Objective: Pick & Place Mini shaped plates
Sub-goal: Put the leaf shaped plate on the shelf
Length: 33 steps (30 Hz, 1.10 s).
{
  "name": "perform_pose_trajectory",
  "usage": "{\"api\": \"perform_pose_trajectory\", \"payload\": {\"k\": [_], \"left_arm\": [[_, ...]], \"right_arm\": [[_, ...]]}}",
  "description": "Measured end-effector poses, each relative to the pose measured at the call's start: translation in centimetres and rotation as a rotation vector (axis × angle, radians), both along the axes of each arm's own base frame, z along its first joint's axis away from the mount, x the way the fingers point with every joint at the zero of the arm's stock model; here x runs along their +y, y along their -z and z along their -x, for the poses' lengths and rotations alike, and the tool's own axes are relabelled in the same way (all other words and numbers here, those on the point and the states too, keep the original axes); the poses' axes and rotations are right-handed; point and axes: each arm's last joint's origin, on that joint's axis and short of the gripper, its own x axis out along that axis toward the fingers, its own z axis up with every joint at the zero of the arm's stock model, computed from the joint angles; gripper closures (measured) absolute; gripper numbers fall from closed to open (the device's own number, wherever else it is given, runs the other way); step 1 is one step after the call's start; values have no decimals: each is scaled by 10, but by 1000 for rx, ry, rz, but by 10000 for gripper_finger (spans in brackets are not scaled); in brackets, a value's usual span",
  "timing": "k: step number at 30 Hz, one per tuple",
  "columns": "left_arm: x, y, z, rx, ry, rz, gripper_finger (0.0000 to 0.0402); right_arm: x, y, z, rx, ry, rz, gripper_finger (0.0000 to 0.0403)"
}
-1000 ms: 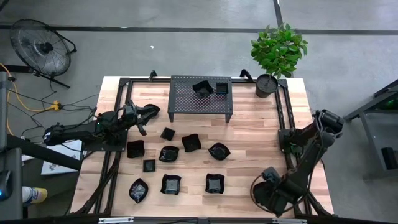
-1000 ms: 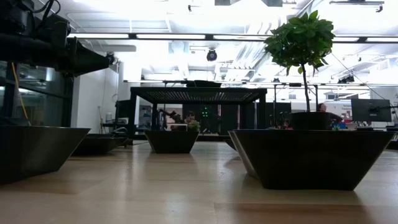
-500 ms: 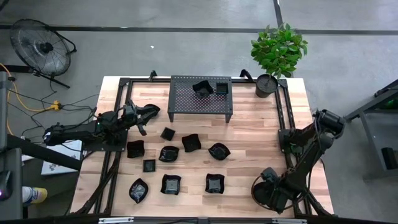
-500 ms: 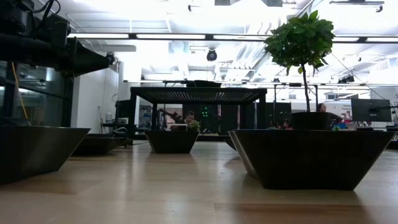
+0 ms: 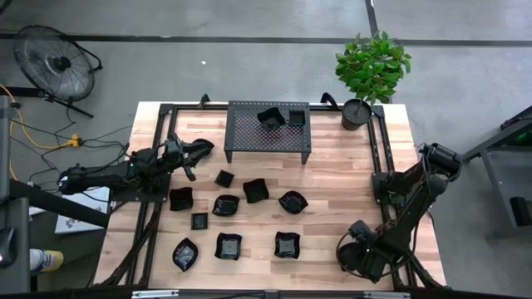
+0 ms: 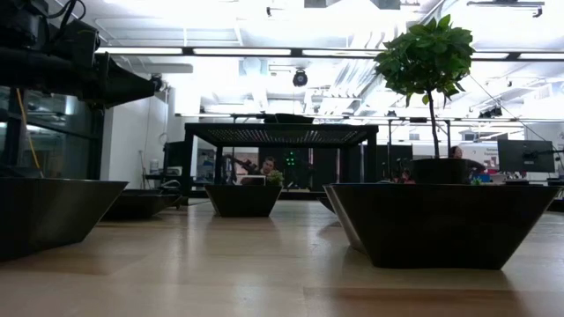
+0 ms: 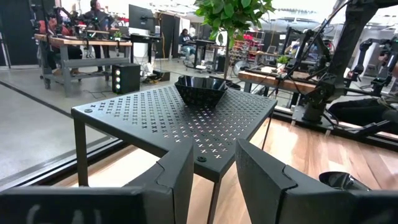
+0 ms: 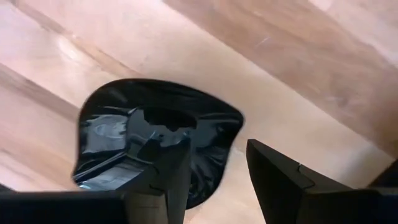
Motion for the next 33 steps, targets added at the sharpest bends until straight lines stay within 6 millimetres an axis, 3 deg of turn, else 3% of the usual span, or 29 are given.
{"api": "perform_pose_trajectory", "payload": {"k": [15,24,33], "left_arm": [[0,0,0,0,0,0,284],[0,0,0,0,0,0,284],[0,0,0,0,0,0,284]], "right_arm": [[1,1,5,13,4,6,253],[-4,26,9,-3,21,-106,260],[-3,15,8,-20,18,-136,266]]}}
